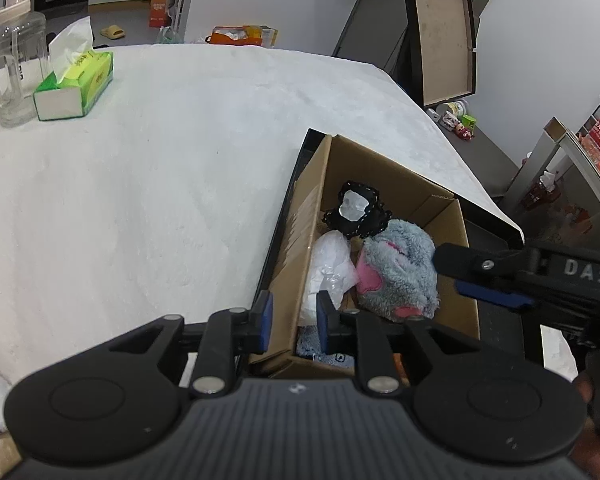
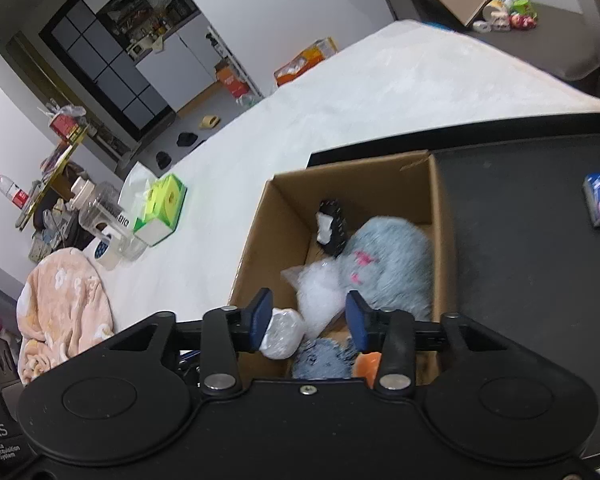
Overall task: Organize soft objects
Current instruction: 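Open the right tool to release the plastic bag into the box, then move the right tool to the blue tissue pack on the tray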
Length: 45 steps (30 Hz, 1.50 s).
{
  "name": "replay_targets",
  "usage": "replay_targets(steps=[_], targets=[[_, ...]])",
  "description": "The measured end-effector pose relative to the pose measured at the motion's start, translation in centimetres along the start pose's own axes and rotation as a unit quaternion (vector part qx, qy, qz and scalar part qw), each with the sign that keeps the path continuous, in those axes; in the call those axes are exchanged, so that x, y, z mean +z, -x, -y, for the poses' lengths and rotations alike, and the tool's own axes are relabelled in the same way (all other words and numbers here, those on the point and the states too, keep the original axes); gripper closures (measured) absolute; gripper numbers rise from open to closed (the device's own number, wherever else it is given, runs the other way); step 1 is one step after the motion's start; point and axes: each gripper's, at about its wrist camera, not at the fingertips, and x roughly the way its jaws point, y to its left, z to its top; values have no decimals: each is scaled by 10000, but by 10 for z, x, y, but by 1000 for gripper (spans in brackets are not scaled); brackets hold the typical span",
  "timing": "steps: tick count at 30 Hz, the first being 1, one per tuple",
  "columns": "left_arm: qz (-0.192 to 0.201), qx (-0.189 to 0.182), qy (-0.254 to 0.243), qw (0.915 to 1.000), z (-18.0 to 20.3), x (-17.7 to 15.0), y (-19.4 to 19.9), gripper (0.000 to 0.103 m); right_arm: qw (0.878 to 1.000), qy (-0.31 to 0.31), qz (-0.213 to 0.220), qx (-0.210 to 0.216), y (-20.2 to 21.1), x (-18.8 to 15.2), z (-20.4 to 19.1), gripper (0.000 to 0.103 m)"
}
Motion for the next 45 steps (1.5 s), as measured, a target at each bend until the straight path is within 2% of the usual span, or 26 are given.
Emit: replay_targets(steps=[7,17,21,24,33,45], targets=[[65,242,-127,9996,15,1,2,58,9998,-63,188,-68,15,8,22,50],[142,538,-283,9981,36,3,2,45,9989,-126,369,-273,27,18,64,42],[273,596,-281,9975,44,4,3,35,9978,-84,495,-433,28,23,80,34],[318,699,-338,9965,50,6,1,34,9963,-92,612,-588,28,26,95,29],[325,973,-489,9935,67,5,-9,33,9900,49,951,-1041,18,24,137,24],[318,1312,-657,9887,86,7,-29,30,9809,54,967,-1689,-6,24,189,24]])
